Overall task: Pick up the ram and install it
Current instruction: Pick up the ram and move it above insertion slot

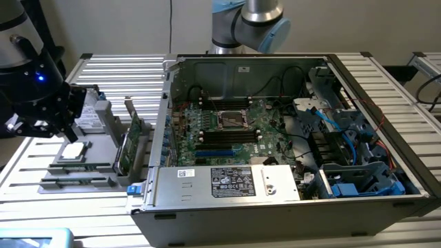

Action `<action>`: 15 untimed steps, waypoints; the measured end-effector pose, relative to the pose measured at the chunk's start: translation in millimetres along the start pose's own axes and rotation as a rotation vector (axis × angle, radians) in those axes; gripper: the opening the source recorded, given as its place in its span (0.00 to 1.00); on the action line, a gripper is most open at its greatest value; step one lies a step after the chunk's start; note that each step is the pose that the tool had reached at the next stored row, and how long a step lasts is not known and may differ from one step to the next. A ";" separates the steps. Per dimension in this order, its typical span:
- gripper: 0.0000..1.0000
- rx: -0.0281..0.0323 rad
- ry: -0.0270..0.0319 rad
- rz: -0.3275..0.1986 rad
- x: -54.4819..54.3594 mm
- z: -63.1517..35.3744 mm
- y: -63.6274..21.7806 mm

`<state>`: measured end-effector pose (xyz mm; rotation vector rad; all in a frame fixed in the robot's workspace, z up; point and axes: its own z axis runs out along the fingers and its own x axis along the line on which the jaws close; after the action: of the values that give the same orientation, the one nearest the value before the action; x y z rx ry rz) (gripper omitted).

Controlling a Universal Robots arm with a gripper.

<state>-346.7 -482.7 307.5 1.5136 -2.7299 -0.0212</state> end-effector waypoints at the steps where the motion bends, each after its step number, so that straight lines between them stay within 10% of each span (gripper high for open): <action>1: 0.11 0.0002 0.0004 -0.019 0.0 0.2 0.0; 15: 0.11 0.0032 0.0057 -0.273 0.0 1.9 -0.1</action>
<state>-346.7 -482.7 305.7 1.8703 -2.4973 -0.0166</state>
